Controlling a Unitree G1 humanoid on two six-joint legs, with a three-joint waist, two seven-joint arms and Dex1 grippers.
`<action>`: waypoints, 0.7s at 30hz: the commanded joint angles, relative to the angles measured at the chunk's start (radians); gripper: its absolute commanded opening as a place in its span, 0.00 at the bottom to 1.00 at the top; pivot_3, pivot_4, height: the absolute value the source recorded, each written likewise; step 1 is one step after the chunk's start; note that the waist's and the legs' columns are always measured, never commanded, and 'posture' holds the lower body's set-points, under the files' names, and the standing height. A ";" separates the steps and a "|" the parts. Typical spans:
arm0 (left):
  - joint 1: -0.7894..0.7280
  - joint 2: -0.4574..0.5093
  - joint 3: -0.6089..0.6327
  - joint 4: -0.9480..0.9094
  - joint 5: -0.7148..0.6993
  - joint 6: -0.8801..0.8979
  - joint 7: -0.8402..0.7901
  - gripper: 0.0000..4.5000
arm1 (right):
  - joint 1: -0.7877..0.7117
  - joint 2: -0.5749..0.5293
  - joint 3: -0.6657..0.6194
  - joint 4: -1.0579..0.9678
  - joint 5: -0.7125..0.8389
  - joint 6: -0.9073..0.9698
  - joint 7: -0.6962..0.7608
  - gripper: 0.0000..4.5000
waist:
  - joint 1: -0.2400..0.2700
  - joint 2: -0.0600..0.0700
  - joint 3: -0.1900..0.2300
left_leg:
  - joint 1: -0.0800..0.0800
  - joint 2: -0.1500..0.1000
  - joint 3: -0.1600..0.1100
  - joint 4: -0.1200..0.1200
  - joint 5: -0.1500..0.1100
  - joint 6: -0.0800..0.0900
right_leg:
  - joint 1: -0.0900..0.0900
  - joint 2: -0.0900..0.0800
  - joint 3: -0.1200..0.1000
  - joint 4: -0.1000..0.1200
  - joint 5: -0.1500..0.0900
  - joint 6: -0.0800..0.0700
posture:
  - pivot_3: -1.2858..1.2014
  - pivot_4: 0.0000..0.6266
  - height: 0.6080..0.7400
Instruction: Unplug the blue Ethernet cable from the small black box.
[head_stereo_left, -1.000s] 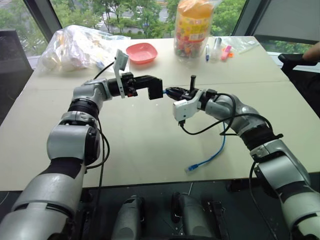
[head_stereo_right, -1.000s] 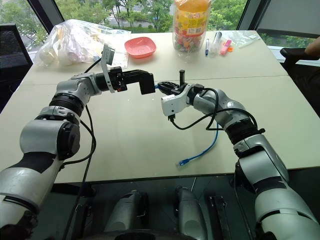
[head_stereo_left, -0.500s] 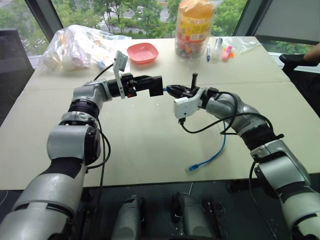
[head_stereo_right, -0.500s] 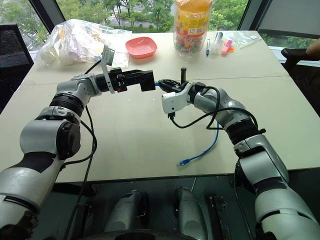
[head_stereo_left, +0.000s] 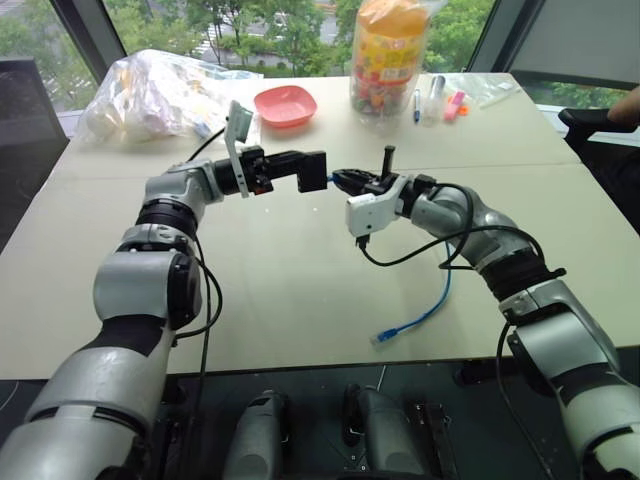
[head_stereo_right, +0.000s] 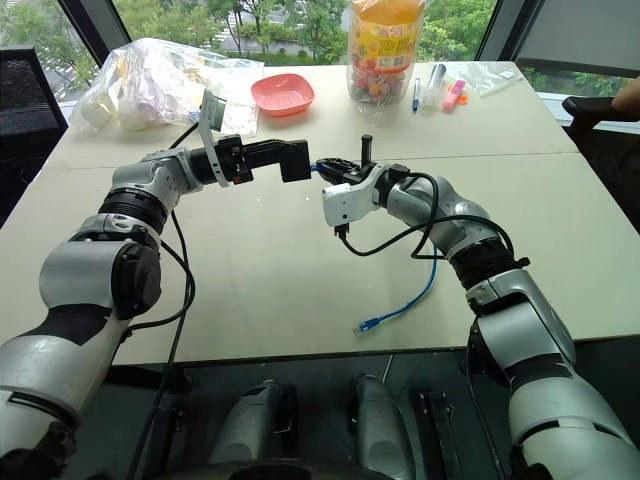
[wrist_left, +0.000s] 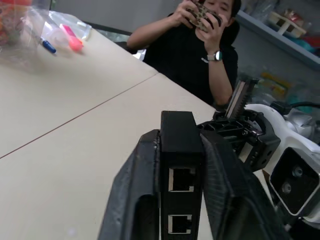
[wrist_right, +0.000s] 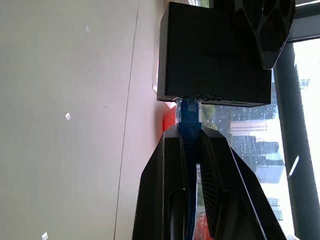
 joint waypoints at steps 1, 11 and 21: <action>0.001 -0.003 0.009 -0.024 0.006 -0.007 0.013 0.11 | -0.028 0.008 -0.043 -0.043 0.042 0.000 -0.003 0.00 | 0.000 0.000 0.000 | 0.000 0.000 0.000 0.000 0.000 0.000 | 0.000 0.000 0.000 0.000 0.000 0.000 | 0.52 0.24 1.00; -0.006 0.011 0.069 -0.027 -0.041 0.045 0.005 0.11 | 0.323 0.085 -0.255 -0.490 0.715 0.625 0.378 0.61 | 0.004 -0.001 -0.001 | 0.001 0.000 -0.003 0.001 0.000 0.000 | 0.003 0.000 -0.001 0.000 0.001 -0.002 | 0.52 0.24 1.00; -0.019 0.022 0.153 -0.075 -0.167 0.320 -0.159 0.11 | 0.546 0.312 -0.549 -0.860 1.570 1.329 0.147 0.61 | 0.004 -0.001 -0.001 | 0.008 0.007 -0.010 0.003 -0.001 0.000 | 0.010 0.001 -0.003 -0.001 0.000 -0.006 | 0.52 0.24 1.00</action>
